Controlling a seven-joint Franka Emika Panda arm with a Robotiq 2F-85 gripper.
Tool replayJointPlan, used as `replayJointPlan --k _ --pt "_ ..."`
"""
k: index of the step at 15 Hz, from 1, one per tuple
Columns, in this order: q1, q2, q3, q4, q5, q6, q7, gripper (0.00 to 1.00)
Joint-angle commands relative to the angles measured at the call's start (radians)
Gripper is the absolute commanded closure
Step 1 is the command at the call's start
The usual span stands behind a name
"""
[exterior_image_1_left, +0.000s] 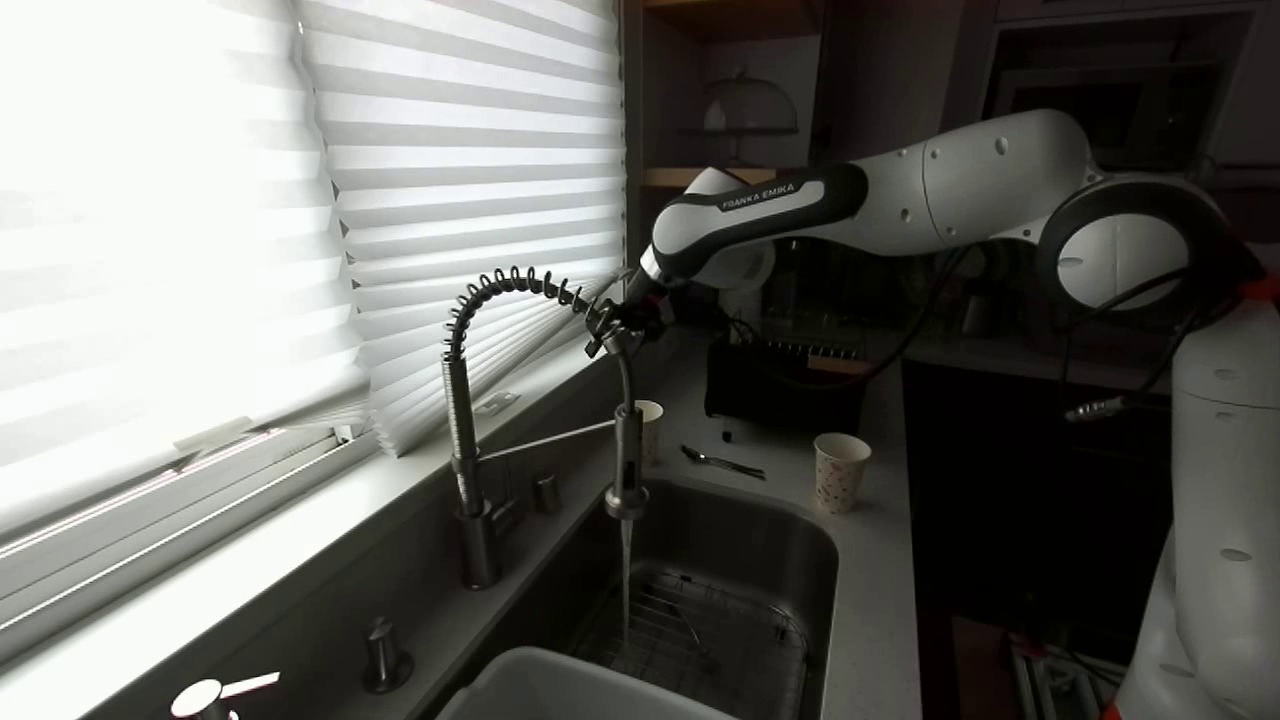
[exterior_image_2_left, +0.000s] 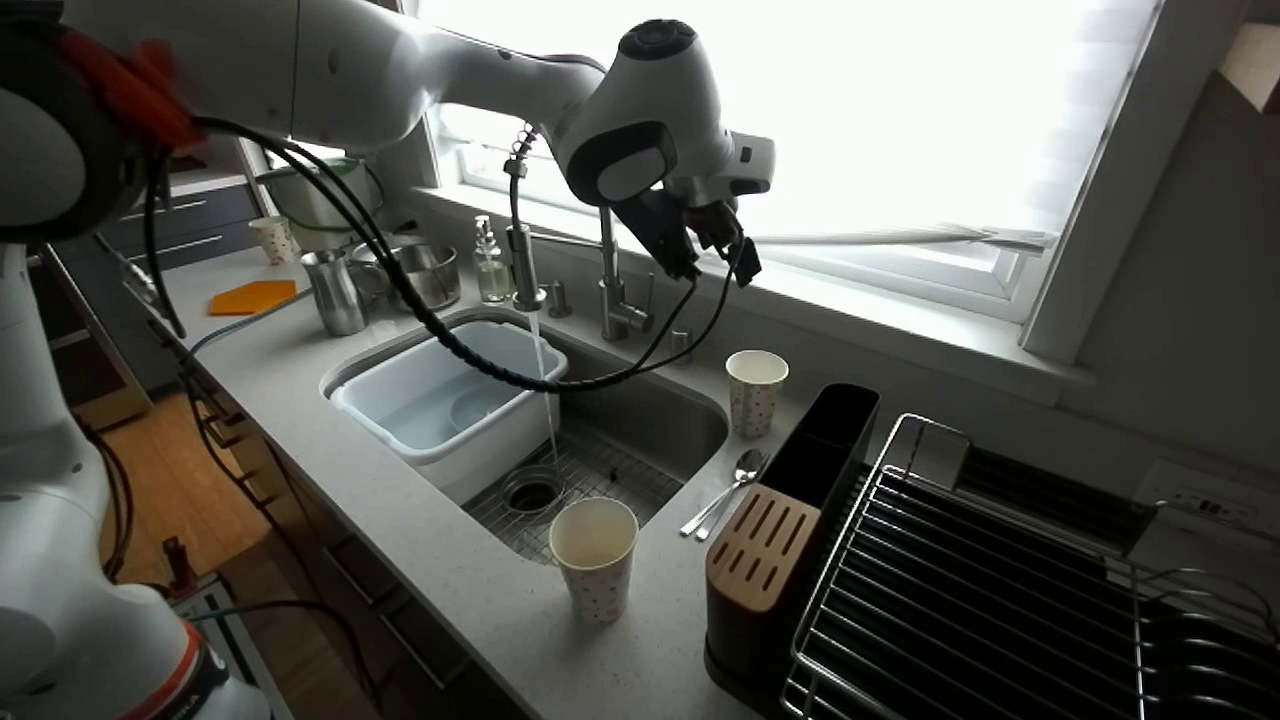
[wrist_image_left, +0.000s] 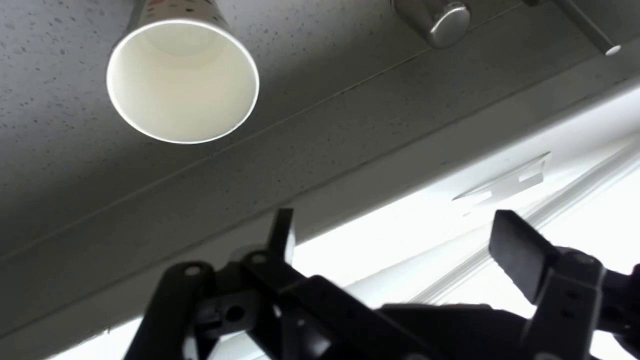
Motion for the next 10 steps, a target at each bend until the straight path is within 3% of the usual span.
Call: replayJointPlan --k 1,5,10 --pt "0.008 0.022 0.000 0.015 0.023 0.032 -0.016 0.00" --pt "-0.022 0.128 0.075 0.125 0.242 0.029 -0.122 0.00" --pt "-0.034 0.223 0.100 0.277 0.297 -0.150 -0.140 0.00"
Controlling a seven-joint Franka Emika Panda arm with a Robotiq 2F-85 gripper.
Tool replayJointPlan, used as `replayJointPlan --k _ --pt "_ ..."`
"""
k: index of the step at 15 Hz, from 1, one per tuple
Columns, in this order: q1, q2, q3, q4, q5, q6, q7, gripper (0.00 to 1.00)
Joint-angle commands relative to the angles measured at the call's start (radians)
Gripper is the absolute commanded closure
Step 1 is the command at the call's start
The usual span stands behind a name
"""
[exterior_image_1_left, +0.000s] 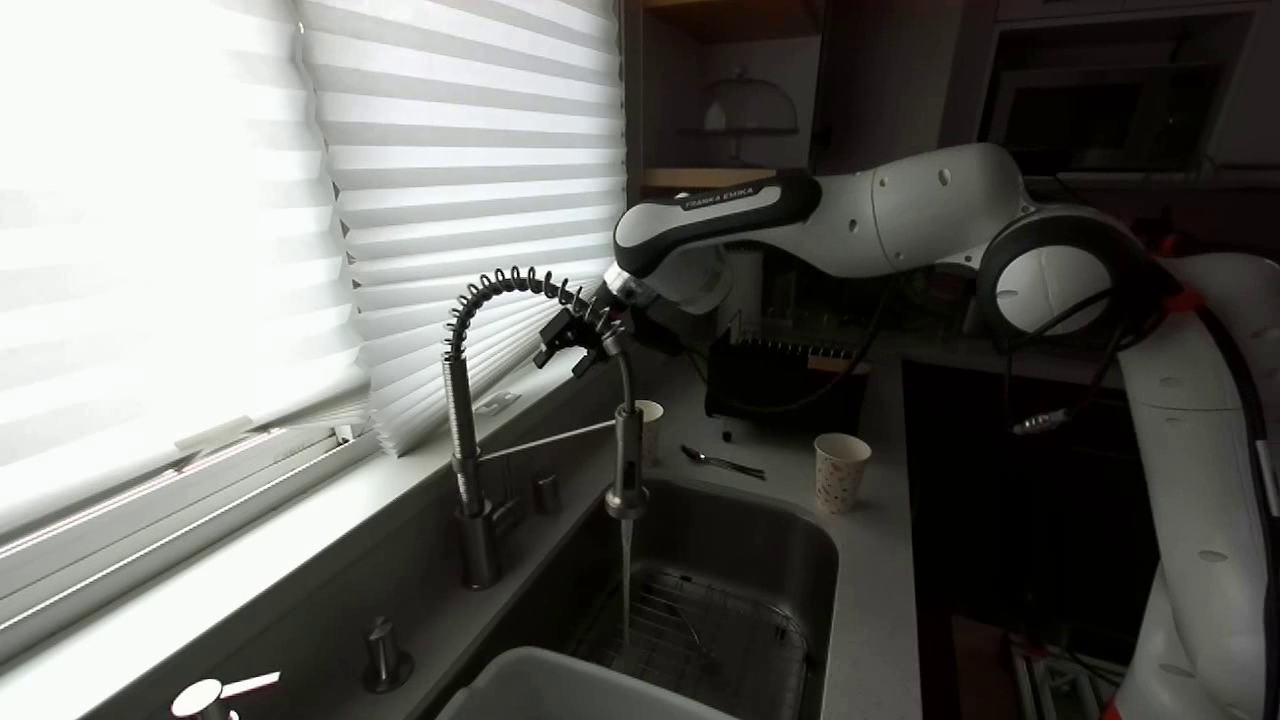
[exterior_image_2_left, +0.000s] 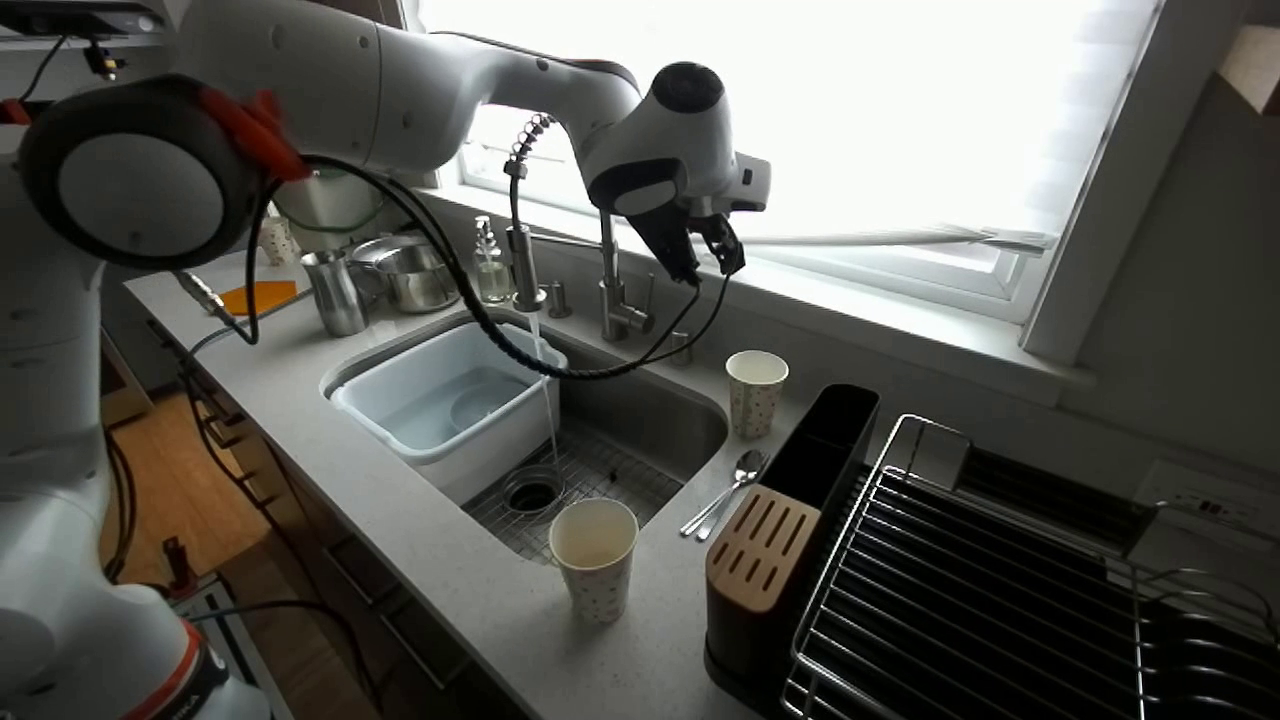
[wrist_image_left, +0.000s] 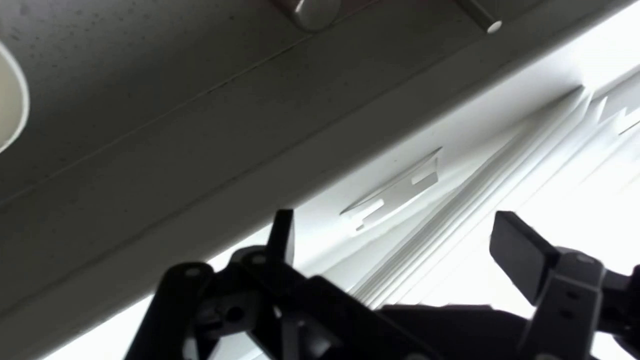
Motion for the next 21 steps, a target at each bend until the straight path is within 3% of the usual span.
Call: replayJointPlan --k 1,7,8,10,19,21 --pt "-0.028 0.082 0.019 0.131 0.035 -0.169 -0.003 0.00" --pt "-0.014 0.147 0.009 0.206 0.010 -0.345 0.014 0.02" --pt "-0.012 0.153 0.012 0.206 0.020 -0.343 0.016 0.22" --pt "-0.009 0.166 0.016 0.211 0.027 -0.339 0.024 0.30" --pt "0.002 0.209 0.043 0.206 0.105 -0.318 0.074 1.00" --pt "0.006 0.215 0.044 0.207 0.119 -0.319 0.080 1.00"
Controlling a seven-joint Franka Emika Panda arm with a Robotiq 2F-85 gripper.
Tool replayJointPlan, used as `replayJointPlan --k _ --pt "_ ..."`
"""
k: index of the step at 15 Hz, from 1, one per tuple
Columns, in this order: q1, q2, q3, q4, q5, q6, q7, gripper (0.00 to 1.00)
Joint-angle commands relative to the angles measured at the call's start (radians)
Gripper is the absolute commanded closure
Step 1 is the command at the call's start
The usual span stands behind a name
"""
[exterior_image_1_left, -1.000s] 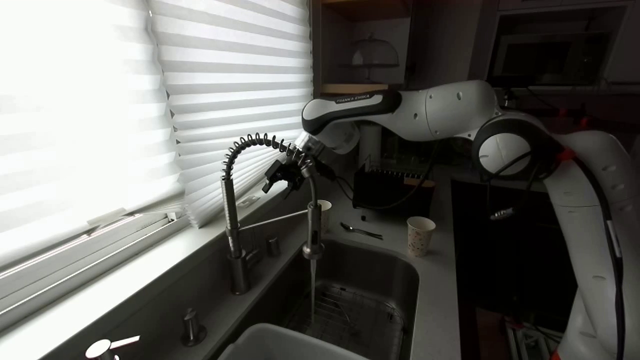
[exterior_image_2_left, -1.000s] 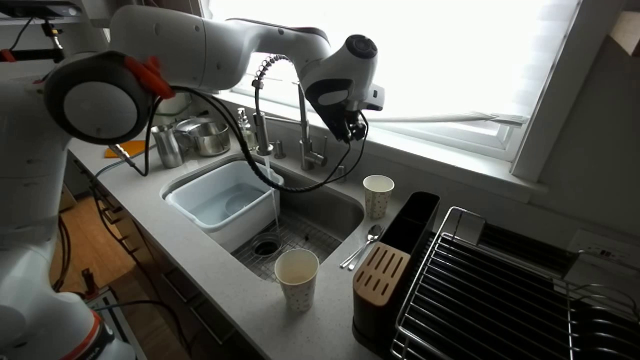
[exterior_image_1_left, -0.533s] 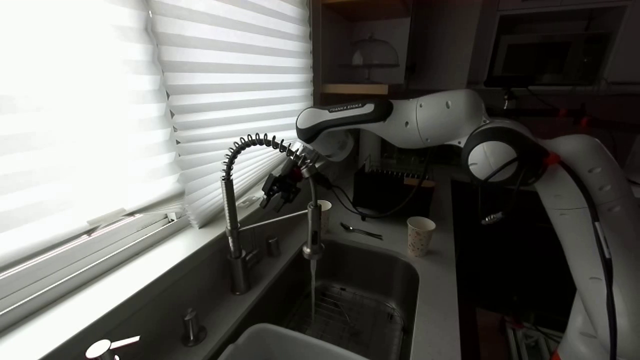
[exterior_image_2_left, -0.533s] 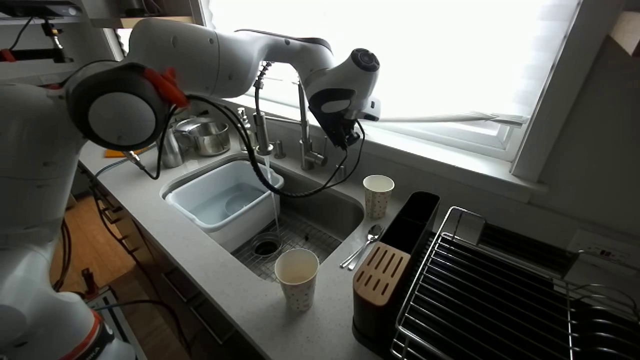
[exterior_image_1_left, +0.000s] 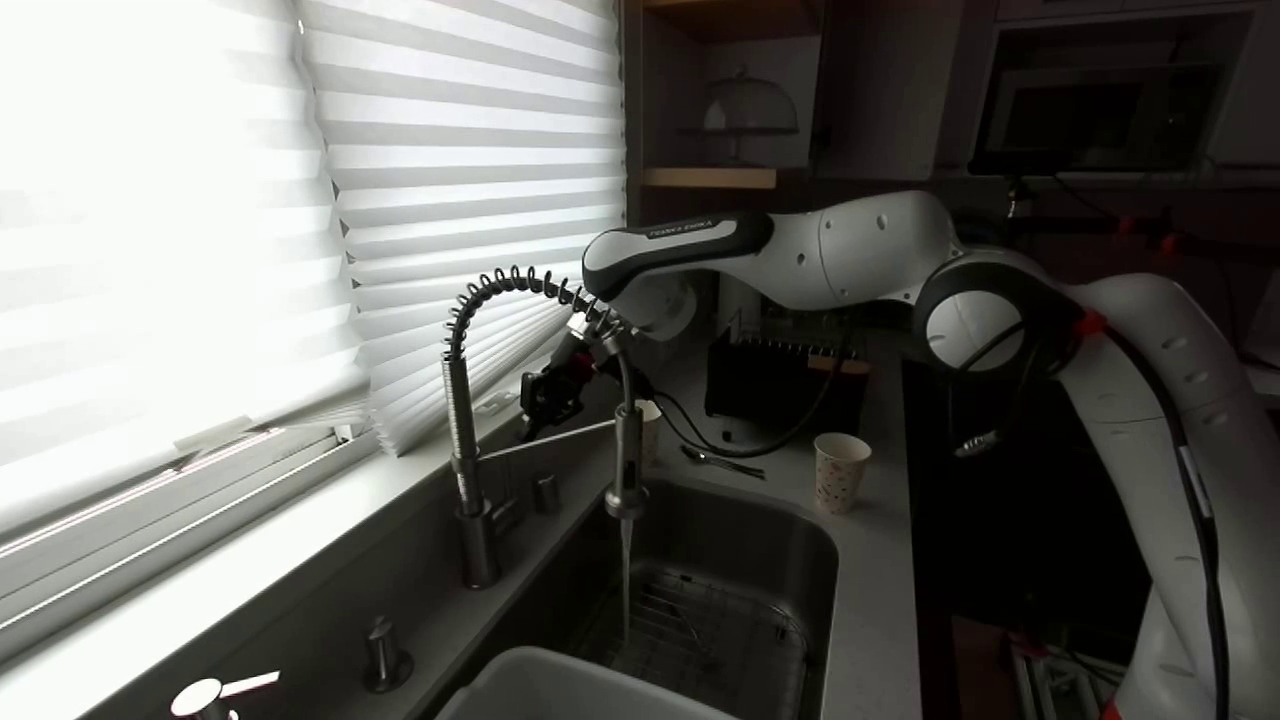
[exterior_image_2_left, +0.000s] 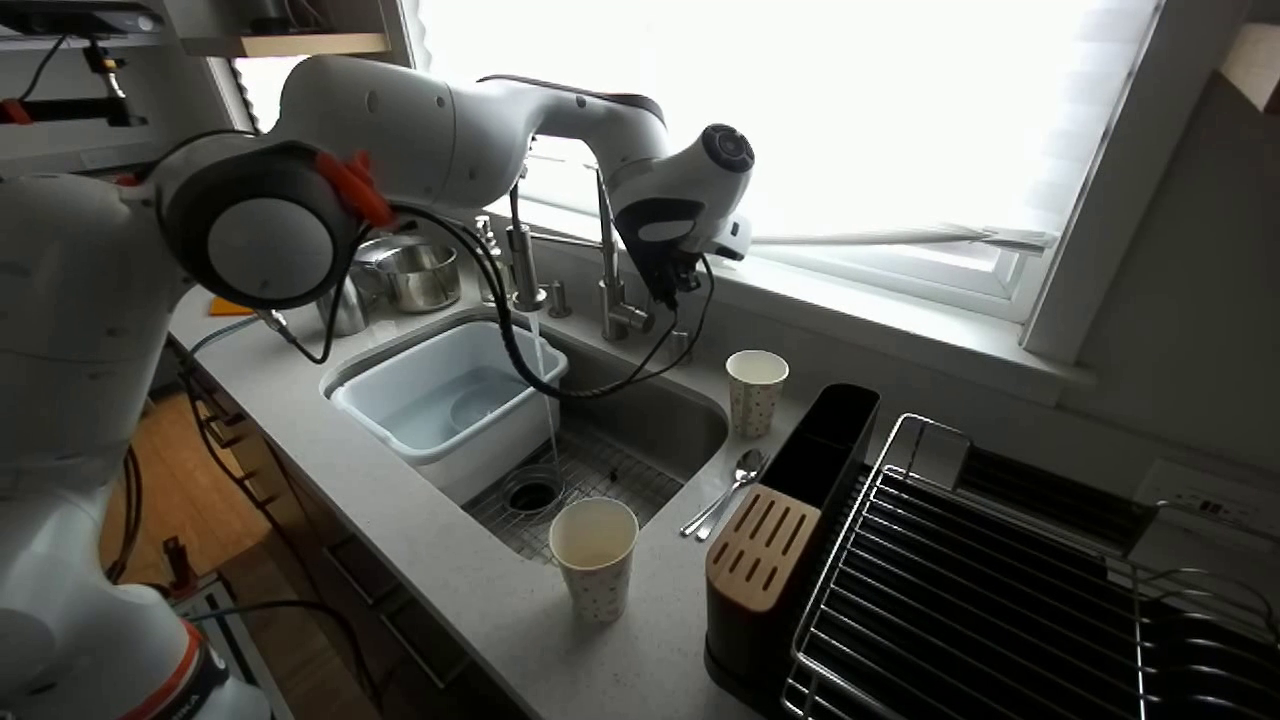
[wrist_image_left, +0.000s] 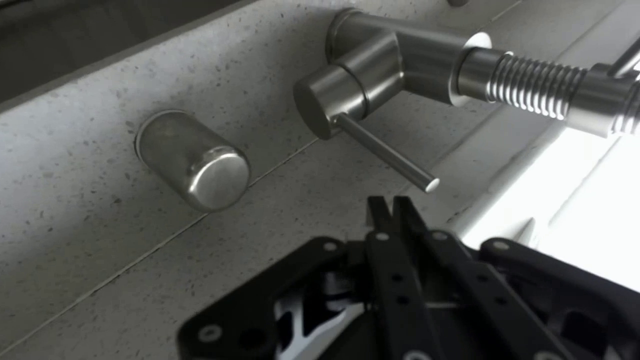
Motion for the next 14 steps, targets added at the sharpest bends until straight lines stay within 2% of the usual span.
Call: replayJointPlan --k 1,14 --pt "0.004 0.029 0.006 0.026 0.043 0.000 0.022 1.00" --pt "0.022 0.055 0.016 0.031 0.085 0.033 -0.005 1.00"
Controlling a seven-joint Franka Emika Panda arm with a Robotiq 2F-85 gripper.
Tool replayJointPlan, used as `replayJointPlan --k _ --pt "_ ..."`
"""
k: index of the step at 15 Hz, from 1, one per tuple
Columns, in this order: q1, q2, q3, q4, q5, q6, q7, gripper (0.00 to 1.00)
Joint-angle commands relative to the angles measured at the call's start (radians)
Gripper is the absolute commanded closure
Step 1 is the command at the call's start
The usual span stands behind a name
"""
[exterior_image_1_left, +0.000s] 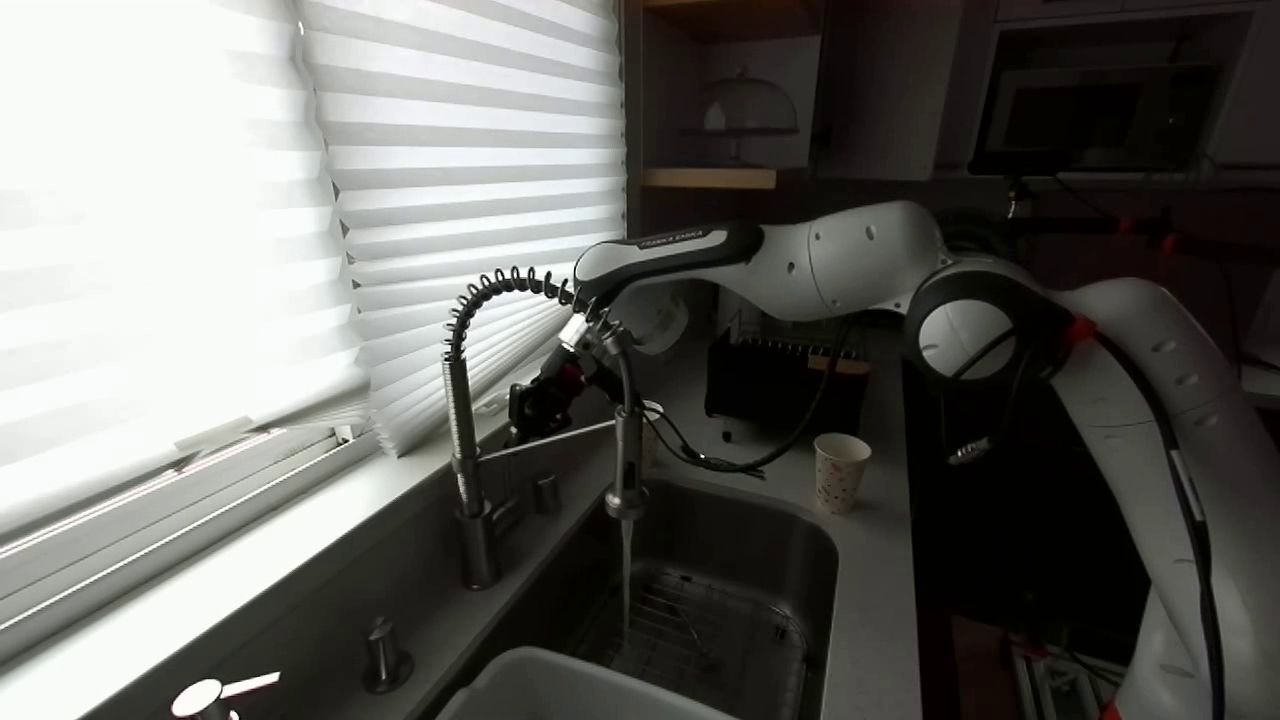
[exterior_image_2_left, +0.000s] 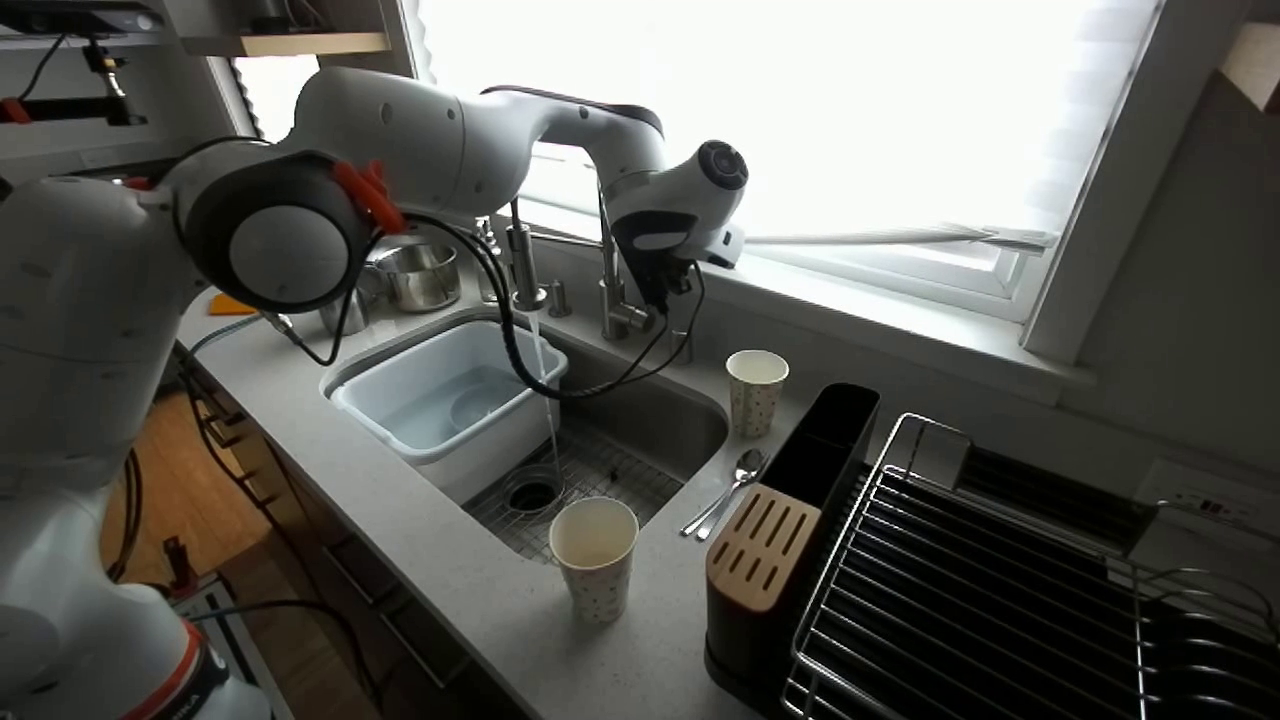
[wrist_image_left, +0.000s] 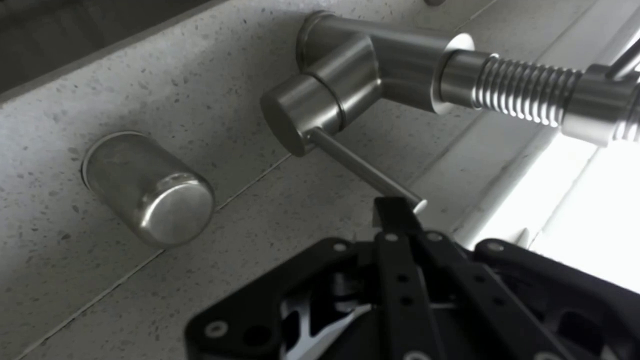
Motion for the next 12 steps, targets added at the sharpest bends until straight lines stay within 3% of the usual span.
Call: replayJointPlan --k 1,12 --pt "0.005 0.029 0.007 0.029 0.029 0.013 -0.008 1.00" --pt "0.009 0.030 0.021 0.043 0.045 -0.030 0.024 1.00"
